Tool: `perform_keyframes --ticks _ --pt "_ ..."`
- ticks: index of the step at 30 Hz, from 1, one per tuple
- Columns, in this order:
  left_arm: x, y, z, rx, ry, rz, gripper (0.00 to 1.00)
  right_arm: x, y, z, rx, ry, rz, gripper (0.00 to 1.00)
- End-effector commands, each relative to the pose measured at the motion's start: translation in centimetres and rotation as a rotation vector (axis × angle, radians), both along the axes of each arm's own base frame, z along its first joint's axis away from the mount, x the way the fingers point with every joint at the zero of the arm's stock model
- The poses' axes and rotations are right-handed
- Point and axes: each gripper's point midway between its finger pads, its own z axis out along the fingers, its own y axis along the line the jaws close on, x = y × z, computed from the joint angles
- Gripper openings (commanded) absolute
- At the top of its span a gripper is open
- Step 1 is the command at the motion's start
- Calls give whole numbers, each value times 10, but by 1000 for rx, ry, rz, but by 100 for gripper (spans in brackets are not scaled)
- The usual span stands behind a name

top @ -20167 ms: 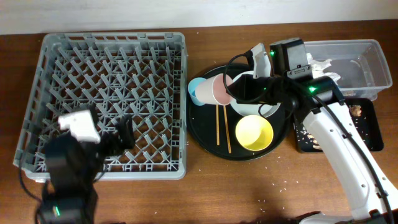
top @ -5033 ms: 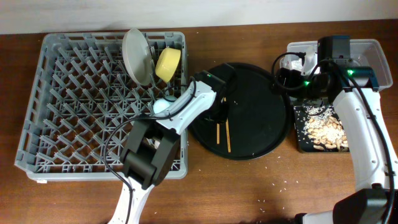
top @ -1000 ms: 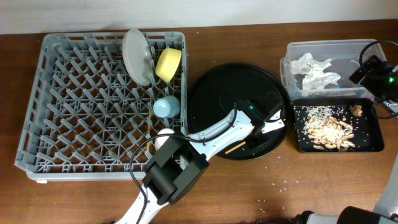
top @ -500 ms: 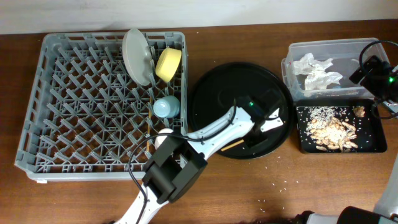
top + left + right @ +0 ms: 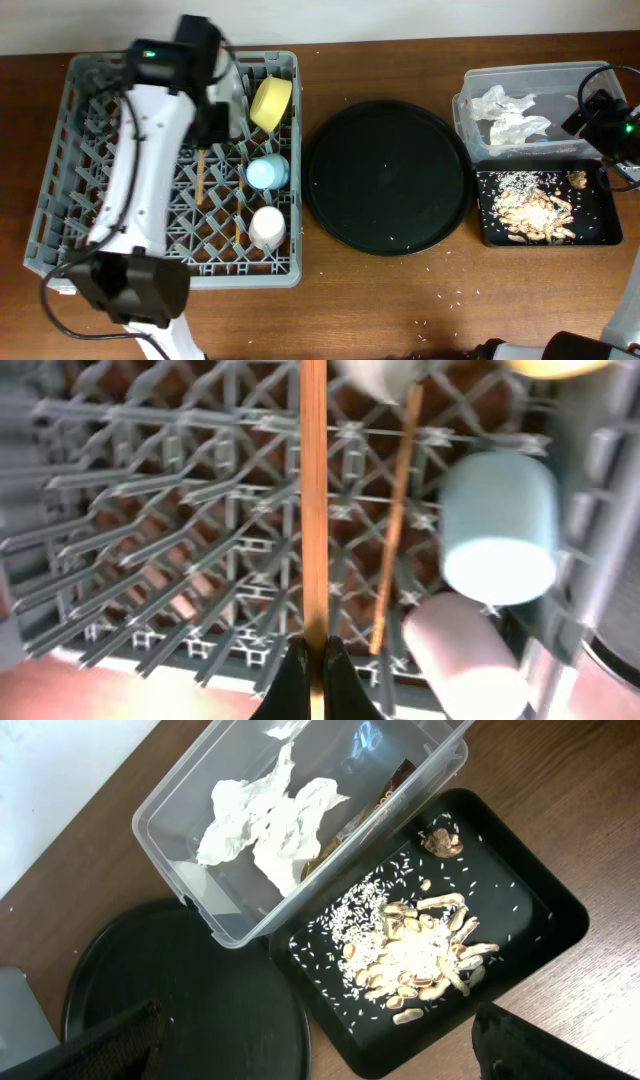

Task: Sort waste into correct bins and load items into the dishwasher rack
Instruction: 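Carry the chopstick with the left gripper and lower it into the rack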

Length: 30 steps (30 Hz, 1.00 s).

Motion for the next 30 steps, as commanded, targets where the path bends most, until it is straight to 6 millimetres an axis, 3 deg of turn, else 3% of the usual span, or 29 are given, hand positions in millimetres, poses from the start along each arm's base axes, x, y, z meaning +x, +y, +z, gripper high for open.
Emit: perform_keyframes --ticks 1,5,9,11,16,18,20,21,22,30 --pt "-2 11 -12 1 8 70 1 -1 -5 5 -15 -9 -21 98" --pt "2 0 -49 -36 33 58 1 -1 -5 5 -15 -9 -21 99" --pt "1 0 -58 -34 43 58 0 -1 -5 5 -15 -9 -21 98" --pt "-2 1 -53 -35 41 55 1 -1 -5 5 -15 -9 -21 98" --pt "-34 3 -13 -45 17 49 0 -1 -5 5 -15 -9 -21 98" --pt "-46 -5 8 -54 -30 12 0 -1 -5 5 -15 -9 -21 98" --pt "-43 -19 19 -58 -81 -67 0 0 -5 5 -15 -9 -20 98" --pt "-34 -37 13 -88 -101 -161 0 0 -5 5 -15 -9 -20 98" --pt "-25 -47 -6 -104 -114 -197 0 0 -5 5 -15 -9 -20 98" --pt "-26 -46 -102 -107 -71 -165 0 0 -5 5 -15 -9 -20 99"
